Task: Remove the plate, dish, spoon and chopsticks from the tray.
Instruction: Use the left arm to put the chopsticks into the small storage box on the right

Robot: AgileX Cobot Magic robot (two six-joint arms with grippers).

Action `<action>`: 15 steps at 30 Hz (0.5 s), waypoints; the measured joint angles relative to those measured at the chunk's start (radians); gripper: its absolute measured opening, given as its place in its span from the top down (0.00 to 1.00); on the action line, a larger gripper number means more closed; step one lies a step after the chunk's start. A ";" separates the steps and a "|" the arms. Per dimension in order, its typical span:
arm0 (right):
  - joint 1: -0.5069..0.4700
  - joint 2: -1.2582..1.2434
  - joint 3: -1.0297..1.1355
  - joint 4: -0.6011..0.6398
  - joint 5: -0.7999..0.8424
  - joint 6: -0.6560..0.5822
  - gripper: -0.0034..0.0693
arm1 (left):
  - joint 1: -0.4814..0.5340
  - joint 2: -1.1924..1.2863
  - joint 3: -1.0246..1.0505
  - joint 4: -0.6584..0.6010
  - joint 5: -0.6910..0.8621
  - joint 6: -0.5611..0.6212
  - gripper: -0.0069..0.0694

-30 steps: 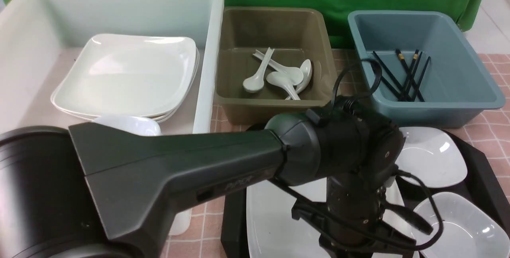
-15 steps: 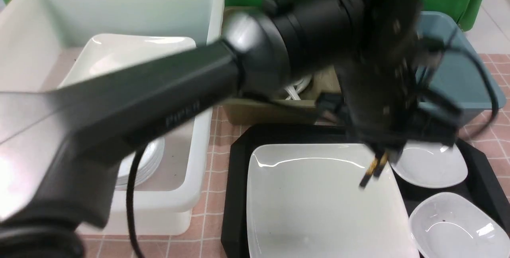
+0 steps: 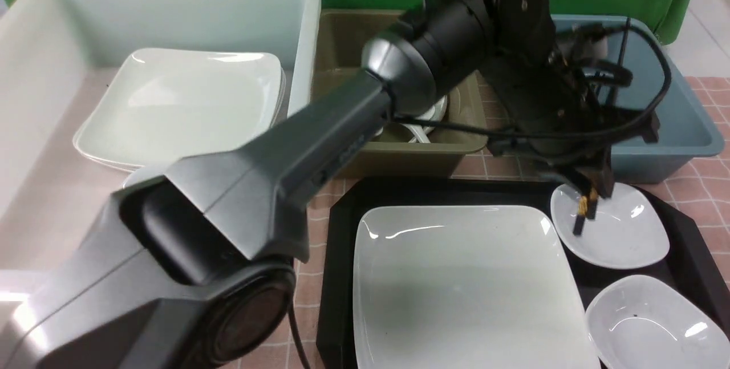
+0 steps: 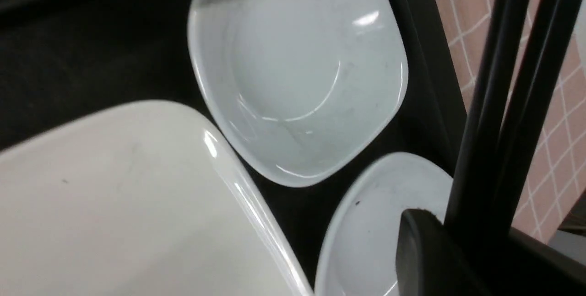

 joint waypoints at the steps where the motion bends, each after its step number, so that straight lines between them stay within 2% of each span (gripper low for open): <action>1: 0.000 0.000 0.000 0.000 0.000 0.000 0.58 | 0.000 0.004 0.000 -0.007 0.000 -0.009 0.80; 6: 0.000 0.000 0.000 -0.001 -0.002 0.000 0.58 | 0.012 0.028 -0.004 -0.136 -0.040 -0.073 0.80; 11: 0.000 0.000 0.000 -0.001 -0.004 0.000 0.58 | 0.024 0.039 -0.009 -0.370 -0.145 -0.090 0.80; 15: 0.000 0.000 0.000 -0.001 -0.012 0.000 0.58 | 0.043 0.058 -0.010 -0.484 -0.223 -0.215 0.80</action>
